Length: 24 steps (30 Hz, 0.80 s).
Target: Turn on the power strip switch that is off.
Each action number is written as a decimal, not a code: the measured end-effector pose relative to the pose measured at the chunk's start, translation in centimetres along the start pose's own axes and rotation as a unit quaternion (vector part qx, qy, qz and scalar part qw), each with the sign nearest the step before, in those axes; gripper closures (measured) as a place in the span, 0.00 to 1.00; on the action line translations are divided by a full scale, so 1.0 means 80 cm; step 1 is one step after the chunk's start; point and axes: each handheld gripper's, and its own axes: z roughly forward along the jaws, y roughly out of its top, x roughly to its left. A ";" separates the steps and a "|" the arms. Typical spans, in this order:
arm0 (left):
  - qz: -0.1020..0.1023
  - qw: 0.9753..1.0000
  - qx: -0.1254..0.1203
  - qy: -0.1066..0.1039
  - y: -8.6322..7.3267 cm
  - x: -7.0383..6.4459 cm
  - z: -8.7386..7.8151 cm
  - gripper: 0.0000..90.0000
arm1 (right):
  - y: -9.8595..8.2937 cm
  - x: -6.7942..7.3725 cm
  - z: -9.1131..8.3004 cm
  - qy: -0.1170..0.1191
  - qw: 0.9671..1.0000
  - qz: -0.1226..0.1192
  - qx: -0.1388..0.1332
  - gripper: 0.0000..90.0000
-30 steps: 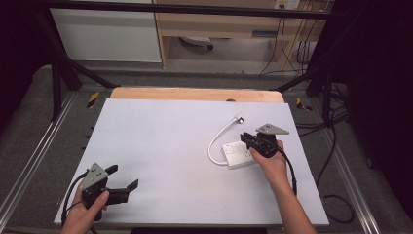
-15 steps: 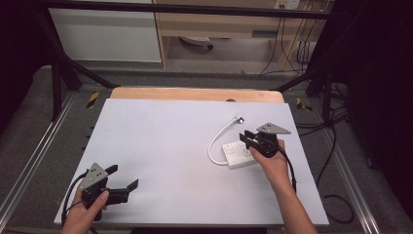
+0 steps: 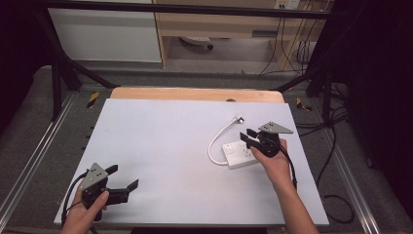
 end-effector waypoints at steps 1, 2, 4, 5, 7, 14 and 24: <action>0.000 1.000 0.000 0.000 0.000 0.000 0.000 0.06 | 0.001 0.001 0.000 -0.001 1.000 0.000 -0.001 0.65; 0.000 1.000 0.000 0.000 0.000 0.000 0.000 0.06 | 0.002 0.001 0.000 -0.002 1.000 0.000 0.001 0.62; -0.001 1.000 0.000 0.000 0.000 0.000 0.000 0.06 | 0.004 0.003 -0.001 -0.002 1.000 0.000 0.004 0.57; 0.000 1.000 -0.001 0.001 0.000 0.000 0.000 0.06 | 0.005 0.003 -0.001 -0.003 1.000 -0.001 0.005 0.54; 0.000 1.000 -0.001 0.001 0.000 0.000 0.000 0.06 | 0.007 0.004 -0.002 -0.003 1.000 0.001 0.005 0.51; -0.001 1.000 -0.002 0.000 0.000 0.000 0.000 0.06 | 0.010 0.008 -0.004 0.000 1.000 -0.001 0.003 0.48; -0.002 1.000 -0.003 0.000 0.000 0.000 -0.001 0.06 | 0.017 0.015 -0.008 0.005 1.000 -0.001 0.005 0.30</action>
